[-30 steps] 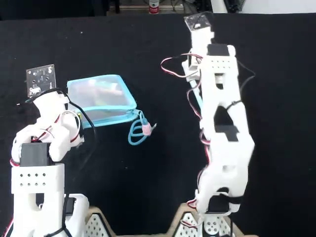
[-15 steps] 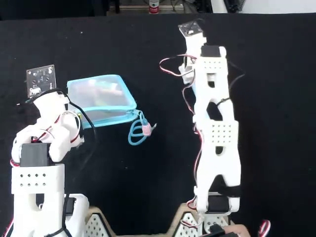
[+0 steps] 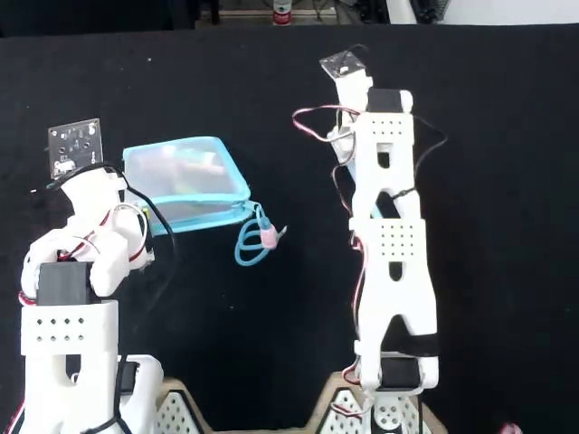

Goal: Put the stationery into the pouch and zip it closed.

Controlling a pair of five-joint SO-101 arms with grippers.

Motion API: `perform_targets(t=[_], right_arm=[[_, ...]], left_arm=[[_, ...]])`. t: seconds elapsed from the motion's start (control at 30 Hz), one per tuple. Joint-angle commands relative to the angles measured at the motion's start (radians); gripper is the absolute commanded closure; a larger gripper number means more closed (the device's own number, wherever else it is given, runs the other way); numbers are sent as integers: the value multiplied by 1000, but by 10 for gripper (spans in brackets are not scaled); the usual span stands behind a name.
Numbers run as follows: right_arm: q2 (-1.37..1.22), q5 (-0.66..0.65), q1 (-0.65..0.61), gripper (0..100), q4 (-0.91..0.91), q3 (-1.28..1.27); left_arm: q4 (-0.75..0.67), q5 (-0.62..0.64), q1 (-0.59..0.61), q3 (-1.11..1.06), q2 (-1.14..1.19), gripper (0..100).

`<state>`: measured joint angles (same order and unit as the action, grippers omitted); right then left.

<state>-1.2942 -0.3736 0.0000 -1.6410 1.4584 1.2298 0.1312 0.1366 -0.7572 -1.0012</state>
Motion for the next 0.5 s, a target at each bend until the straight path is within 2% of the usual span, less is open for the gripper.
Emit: perform_targets(t=[0.0, 0.27, 0.47], right_arm=[[19, -9, 21, 988, -129, 220], [151, 72, 25, 988, -129, 51], [325, 78, -11, 988, -126, -331]], left_arm=[[3, -3, -2, 7, 3, 971], [3, -3, -2, 7, 3, 971], [3, -3, -2, 7, 3, 971]])
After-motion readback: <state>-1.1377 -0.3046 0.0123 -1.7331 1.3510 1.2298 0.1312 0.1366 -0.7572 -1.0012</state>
